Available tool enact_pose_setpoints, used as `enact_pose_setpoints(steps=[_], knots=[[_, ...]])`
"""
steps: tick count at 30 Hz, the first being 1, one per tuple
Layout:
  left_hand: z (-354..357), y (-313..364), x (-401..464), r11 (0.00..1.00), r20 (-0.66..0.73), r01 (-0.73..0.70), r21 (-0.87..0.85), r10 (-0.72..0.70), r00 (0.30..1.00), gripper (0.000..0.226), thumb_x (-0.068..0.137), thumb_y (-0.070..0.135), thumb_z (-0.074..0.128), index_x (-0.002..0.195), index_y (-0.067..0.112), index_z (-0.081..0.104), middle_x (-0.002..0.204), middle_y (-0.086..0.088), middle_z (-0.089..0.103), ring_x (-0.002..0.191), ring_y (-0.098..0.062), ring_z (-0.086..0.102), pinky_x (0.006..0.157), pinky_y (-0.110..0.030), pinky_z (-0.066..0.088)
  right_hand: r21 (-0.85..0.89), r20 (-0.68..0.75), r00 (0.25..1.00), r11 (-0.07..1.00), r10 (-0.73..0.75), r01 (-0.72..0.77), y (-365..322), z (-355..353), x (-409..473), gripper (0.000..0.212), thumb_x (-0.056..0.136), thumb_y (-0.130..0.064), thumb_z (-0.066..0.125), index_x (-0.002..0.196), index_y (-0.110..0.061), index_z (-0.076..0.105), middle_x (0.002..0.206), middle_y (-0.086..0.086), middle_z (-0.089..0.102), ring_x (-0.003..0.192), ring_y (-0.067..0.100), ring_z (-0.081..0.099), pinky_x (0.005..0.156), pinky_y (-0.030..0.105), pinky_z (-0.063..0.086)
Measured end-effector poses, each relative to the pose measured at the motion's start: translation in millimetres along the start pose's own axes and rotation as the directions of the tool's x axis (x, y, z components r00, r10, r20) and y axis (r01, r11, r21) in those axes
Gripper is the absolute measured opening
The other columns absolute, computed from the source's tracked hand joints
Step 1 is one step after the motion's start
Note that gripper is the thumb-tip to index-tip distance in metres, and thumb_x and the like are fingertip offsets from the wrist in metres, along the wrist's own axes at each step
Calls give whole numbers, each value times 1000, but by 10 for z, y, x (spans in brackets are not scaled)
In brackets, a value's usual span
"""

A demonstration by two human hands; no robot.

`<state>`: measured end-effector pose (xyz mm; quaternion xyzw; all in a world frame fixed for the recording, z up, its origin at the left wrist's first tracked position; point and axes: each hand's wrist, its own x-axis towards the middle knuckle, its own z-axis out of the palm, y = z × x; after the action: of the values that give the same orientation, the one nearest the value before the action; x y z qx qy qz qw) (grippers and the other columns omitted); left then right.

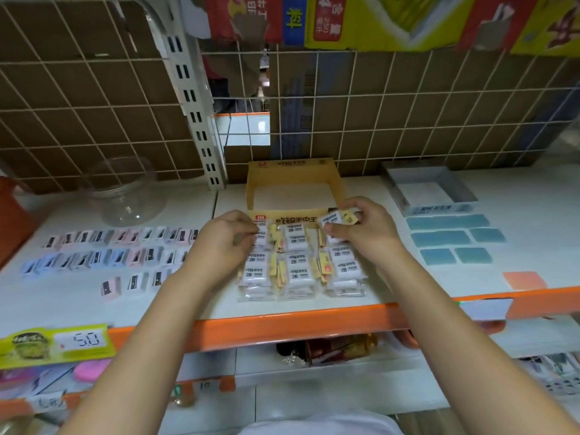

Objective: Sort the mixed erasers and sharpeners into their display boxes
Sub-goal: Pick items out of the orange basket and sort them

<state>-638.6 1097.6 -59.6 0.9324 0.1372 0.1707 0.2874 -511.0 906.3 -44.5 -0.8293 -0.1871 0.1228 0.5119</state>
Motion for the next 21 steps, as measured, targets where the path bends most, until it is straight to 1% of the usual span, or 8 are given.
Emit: enact_pose_setpoints(steps=[2,7,9,11,13,17,19,21], knots=[[3,3,-3,1000,-6,-6,3,6,1000,19,83,0,61,100,1,70,104,-7,61,97,-25,58,92,-34,45,-125,7,1000,992,-31,31,25,-26,-2,37,74,-26,75,107,-26,58,96,-8,55,89,14,55,70,28,48],[18,8,-20,1000,-28,-15,4,15,999,21,84,1,61,102,3,70,105,-6,61,96,-24,57,92,-36,46,-345,15,1000,938,-24,27,83,-71,-15,51,79,-46,65,123,-22,56,116,5,48,116,24,42,94,34,38],[11,23,-30,1000,-35,-28,7,29,999,23,86,5,59,106,6,68,107,-5,60,97,-22,56,89,-33,45,-421,31,997,904,-64,71,50,-81,-48,52,83,-46,59,129,-21,52,122,7,45,120,25,36,95,33,33],[-26,50,-44,998,-48,-50,39,52,997,26,87,7,56,111,9,66,110,-4,59,96,-17,53,83,-25,39,-480,30,985,862,-167,161,-31,-74,-70,52,87,-42,56,133,-20,48,127,7,44,121,24,32,95,31,30],[-109,74,-67,991,-69,-69,113,77,995,29,88,12,55,116,10,63,114,-5,59,98,-18,51,80,-23,35,-499,54,959,824,-279,268,-160,-27,-94,48,88,-36,55,132,-18,48,131,7,44,122,23,31,96,29,28],[-405,96,-213,952,-89,-83,295,114,989,45,81,28,45,117,7,62,117,-13,60,106,-33,55,86,-37,43,-513,188,872,712,-452,479,-475,253,-201,43,89,-26,54,130,-13,50,130,10,47,121,28,36,97,30,28],[-571,52,-329,928,-114,-71,366,120,986,47,81,31,40,115,6,63,113,-16,61,103,-36,57,84,-42,47,-501,264,825,660,-499,559,-627,476,-261,42,91,-26,51,130,-14,50,131,9,47,121,27,38,96,30,29],[-733,-44,-465,914,-150,-31,405,100,984,46,81,30,39,113,5,62,112,-17,61,104,-36,57,86,-42,47,-478,351,780,618,-518,624,-756,723,-312,44,93,-29,46,135,-18,44,139,7,41,127,23,32,100,29,27]])
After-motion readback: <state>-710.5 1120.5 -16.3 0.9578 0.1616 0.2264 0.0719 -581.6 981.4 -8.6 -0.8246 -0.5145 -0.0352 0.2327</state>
